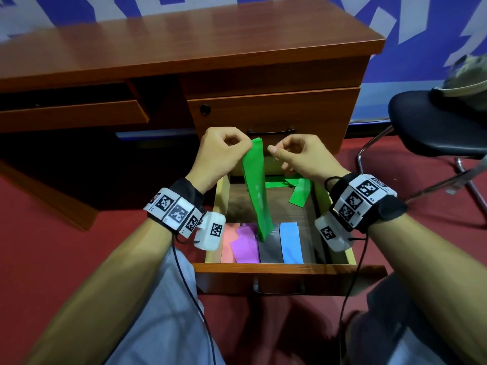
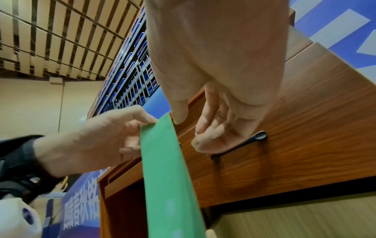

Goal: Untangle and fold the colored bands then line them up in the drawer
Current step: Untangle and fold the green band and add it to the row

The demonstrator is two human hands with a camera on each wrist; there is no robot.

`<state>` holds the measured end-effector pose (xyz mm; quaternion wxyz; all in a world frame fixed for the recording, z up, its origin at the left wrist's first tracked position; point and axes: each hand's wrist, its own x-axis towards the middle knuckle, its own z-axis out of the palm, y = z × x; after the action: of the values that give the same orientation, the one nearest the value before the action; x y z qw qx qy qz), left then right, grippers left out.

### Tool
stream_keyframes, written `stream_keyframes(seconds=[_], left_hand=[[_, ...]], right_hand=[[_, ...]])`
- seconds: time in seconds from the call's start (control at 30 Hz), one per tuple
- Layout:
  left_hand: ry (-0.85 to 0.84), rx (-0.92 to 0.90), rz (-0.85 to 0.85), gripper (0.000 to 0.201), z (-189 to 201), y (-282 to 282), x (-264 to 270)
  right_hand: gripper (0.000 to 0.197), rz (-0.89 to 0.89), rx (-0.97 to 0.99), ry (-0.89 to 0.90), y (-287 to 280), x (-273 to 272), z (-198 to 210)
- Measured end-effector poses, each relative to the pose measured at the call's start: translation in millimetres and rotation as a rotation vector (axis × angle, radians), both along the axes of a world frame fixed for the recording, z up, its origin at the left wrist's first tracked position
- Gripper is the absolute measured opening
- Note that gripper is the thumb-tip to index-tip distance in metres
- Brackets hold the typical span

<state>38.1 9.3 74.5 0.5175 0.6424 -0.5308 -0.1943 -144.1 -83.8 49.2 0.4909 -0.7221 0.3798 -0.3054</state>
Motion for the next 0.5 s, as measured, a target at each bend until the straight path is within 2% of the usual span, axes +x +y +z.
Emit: stream_keyframes(seconds=[0.17, 0.23, 0.37, 0.43, 0.5], left_hand=[[-0.047, -0.113, 0.068, 0.015, 1.9, 0.1, 1.5], [-0.042, -0.133, 0.068, 0.015, 1.0, -1.4, 2.2], [-0.049, -0.111, 0.074, 0.015, -5.4, -6.0, 3.7], [-0.058, -0.099, 0.058, 0.014, -7.1, -6.8, 3.1], [-0.083, -0.095, 0.055, 0.014, -7.6, -7.0, 3.7]], right_hand=[[0.018, 0.052, 0.113, 0.536, -21.2, 6.8, -45.7], [0.018, 0.065, 0.178, 0.694, -26.3, 10.3, -73.6], [0.029, 0.097, 0.097, 1.010, -74.5, 11.0, -166.5], [0.030, 0.111, 0.029, 1.158, -73.6, 10.6, -174.8], [0.020, 0.159, 0.017, 1.212, -68.4, 14.7, -167.2]])
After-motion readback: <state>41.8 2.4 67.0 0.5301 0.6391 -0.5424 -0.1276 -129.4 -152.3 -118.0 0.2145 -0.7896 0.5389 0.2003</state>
